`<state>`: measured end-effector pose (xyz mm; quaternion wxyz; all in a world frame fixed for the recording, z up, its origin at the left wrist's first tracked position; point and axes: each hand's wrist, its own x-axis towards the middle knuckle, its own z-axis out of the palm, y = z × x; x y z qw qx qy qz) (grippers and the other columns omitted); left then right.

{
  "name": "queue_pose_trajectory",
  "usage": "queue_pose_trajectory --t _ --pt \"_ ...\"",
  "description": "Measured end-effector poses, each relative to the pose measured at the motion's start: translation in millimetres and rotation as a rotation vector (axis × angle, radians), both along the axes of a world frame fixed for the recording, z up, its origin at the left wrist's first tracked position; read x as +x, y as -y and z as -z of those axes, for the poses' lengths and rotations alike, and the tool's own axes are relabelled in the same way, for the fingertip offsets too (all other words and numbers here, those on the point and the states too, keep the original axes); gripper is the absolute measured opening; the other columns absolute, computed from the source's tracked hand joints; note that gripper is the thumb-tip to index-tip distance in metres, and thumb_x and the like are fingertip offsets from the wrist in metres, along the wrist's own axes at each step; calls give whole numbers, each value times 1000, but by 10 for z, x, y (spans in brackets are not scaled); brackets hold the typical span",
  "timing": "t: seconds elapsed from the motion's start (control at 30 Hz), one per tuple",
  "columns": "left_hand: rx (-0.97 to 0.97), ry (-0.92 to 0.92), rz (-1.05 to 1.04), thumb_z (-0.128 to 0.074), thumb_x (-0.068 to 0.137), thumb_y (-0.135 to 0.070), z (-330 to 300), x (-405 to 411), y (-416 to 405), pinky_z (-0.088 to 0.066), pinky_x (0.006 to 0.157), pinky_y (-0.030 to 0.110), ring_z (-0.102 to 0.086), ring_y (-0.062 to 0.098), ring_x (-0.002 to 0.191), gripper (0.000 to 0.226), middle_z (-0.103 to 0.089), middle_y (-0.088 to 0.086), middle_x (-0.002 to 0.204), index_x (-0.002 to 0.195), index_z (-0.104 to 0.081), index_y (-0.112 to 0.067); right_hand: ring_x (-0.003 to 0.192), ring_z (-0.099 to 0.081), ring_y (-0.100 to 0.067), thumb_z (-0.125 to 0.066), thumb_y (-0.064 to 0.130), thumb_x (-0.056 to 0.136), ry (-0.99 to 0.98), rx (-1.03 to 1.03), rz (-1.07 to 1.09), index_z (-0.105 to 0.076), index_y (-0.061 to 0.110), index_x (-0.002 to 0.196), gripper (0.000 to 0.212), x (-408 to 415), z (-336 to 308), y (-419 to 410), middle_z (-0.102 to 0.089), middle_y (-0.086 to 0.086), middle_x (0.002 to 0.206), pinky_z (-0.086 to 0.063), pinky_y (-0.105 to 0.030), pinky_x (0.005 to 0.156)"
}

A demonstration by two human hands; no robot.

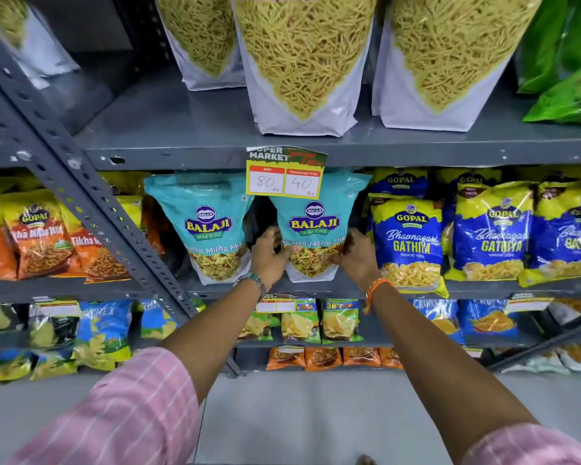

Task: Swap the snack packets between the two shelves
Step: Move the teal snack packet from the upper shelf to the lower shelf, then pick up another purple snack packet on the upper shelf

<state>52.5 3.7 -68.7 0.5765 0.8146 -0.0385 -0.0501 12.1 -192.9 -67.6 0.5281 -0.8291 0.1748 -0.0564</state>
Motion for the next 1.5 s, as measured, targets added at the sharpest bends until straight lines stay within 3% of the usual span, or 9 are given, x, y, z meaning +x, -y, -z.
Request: queue_pose_trajectory --t 0.2,0.33,0.47,0.63,0.8,0.93,1.1,1.27,1.5 --pt "-37 15 -55 -80 82 -7 -349 -496 -71 -44 116 45 -53 26 137 67 -57 12 148 143 -50 -7 128 -55 -28 -92 8 63 84 208 93 -45 7 136 87 -456 -531 -90 -56 -12 138 -53 -48 101" --pt "-151 195 -164 -77 81 3 -857 -968 -237 -59 89 23 -72 15 103 39 -73 2 113 113 -66 -17 100 -64 -13 -88 12 69 484 238 372 -63 11 110 49 -994 -1322 -212 -67 -2 109 -58 -30 82" --pt "-349 469 -220 -72 83 8 -1690 -1061 -350 -55 72 19 -68 6 77 38 -70 3 87 97 -65 -26 93 -65 -4 -87 17 72 724 208 273 -63 17 107 43 -987 -2131 -241 -69 1 106 -57 -24 86" --pt "-339 671 -132 -78 83 -6 -2531 -647 -354 -51 95 18 -62 4 103 46 -60 2 121 118 -55 -23 121 -54 -14 -77 27 83 643 73 24 -47 13 134 61 -594 -2663 -293 -54 -4 137 -45 -31 105" --pt "-184 431 105 -84 73 -42 -2794 -4 -302 -40 115 38 -46 12 135 89 -43 -5 151 145 -35 -25 120 -58 -19 -73 30 85 622 -79 -56 -48 24 121 44 -283 -2766 -393 -62 -3 126 -47 -38 100" --pt "-190 370 215 -88 65 -50 -2831 176 -296 -47 112 41 -58 12 131 91 -61 -7 142 141 -43 -26 121 -60 -18 -75 42 75 623 -31 -37 -51 26 127 60 -188 -2807 -411 -65 -1 128 -49 -44 105" --pt "-302 379 226 -85 76 -18 -2791 147 -267 -56 97 26 -65 19 126 68 -70 1 132 136 -54 -18 115 -64 -16 -80 24 79 574 53 -68 -54 22 120 48 -145 -2842 -410 -68 1 122 -51 -46 104" --pt "-326 379 192 -91 69 -31 -2872 83 -513 -55 102 41 -71 16 117 69 -76 -2 124 130 -60 -23 114 -66 -12 -85 36 70 577 100 -117 -53 31 118 58 -70 -2908 -582 -71 6 118 -52 -44 103" --pt "-324 405 115 -80 80 -6 -2990 33 -1083 -60 83 20 -75 3 99 51 -79 -7 111 125 -61 -17 109 -68 -17 -88 30 70 563 151 -218 -54 18 122 64 121 -2950 -1114 -71 0 116 -57 -43 96"
